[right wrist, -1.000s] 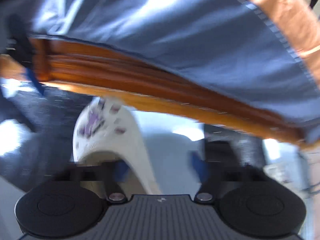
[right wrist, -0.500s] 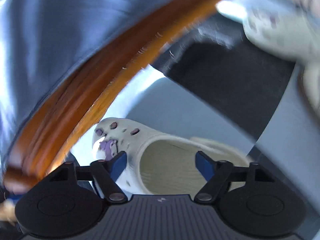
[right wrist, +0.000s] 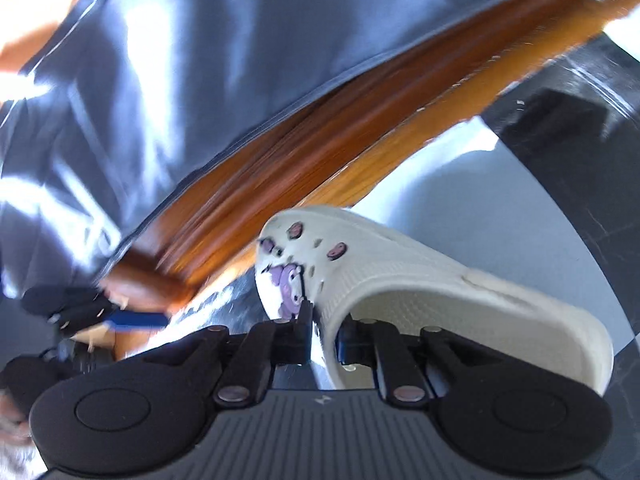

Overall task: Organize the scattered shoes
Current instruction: 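Grasp the white clog with the right tool and turn it to align on the mat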

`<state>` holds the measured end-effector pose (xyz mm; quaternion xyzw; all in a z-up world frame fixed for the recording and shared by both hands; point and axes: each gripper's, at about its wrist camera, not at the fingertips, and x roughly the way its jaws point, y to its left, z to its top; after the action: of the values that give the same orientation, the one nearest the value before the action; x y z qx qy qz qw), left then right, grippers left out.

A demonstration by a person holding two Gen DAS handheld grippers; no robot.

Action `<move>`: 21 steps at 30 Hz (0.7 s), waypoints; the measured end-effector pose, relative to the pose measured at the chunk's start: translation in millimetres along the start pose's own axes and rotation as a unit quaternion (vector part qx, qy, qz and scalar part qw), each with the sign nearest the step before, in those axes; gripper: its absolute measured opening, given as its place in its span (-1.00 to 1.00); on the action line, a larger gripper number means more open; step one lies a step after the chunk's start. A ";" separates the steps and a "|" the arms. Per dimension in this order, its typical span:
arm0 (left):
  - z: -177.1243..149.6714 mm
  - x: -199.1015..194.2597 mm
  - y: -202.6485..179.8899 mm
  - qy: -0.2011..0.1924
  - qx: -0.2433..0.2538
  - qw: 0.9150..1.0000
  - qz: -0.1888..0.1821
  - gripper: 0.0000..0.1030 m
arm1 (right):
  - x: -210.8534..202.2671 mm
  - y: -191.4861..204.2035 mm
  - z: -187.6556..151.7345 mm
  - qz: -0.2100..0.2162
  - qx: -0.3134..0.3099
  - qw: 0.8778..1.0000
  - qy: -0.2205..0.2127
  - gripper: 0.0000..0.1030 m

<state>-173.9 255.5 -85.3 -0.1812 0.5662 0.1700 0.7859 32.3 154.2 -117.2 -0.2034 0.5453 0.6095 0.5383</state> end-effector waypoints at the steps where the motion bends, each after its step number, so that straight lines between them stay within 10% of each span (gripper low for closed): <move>1: -1.6 0.8 -0.6 0.003 0.001 1.000 0.001 0.34 | 1.1 17.1 3.2 -0.031 -0.055 0.998 0.028 -0.63; 3: -3.0 1.5 -1.4 0.006 0.003 1.000 -0.002 0.34 | 2.8 33.1 11.0 -0.090 -0.104 0.990 0.043 -0.07; 4: -3.1 2.2 -1.6 0.006 0.005 1.000 -0.003 0.34 | -3.4 36.4 13.0 -0.138 -0.107 0.984 0.025 0.65; 5: -3.2 2.6 -1.6 0.007 0.005 1.000 -0.002 0.34 | -8.0 37.1 14.2 -0.173 -0.102 0.980 0.007 0.96; 10: -4.4 0.3 1.4 0.006 0.001 1.000 -0.002 0.34 | -47.3 -21.6 12.9 -0.236 0.154 0.958 -0.050 0.95; 18: -3.9 1.5 9.0 0.001 -0.006 1.000 -0.003 0.35 | -30.8 -88.0 -68.5 -0.096 0.395 0.913 -0.020 0.94; 21: 0.3 3.3 2.9 0.000 -0.002 1.000 -0.006 0.35 | 2.3 -100.3 -77.3 -0.064 0.434 0.897 -0.059 0.22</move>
<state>-174.1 258.4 -88.6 -0.1866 0.5650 0.1662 0.7863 93.3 69.4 -188.8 0.0518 0.7086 0.2874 0.6424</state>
